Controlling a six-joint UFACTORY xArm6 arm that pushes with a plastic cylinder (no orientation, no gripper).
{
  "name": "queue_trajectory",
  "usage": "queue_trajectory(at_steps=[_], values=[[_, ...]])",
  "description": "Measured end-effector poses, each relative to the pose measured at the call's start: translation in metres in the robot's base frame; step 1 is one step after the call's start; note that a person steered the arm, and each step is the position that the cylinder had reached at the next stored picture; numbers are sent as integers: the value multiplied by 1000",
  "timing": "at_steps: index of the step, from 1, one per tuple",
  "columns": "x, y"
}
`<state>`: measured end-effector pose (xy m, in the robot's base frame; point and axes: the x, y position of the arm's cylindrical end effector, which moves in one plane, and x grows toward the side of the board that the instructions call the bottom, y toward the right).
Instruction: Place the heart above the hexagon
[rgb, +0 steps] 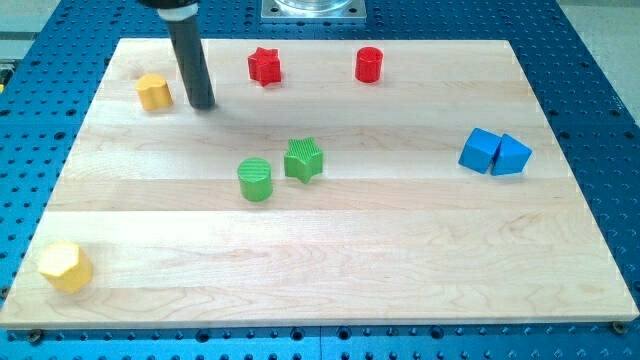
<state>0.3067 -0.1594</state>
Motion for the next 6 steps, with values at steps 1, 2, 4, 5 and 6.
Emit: queue_trajectory(at_steps=[1, 2, 4, 5, 6], values=[[-27, -28], [31, -81], [145, -94], [187, -65], [139, -103]])
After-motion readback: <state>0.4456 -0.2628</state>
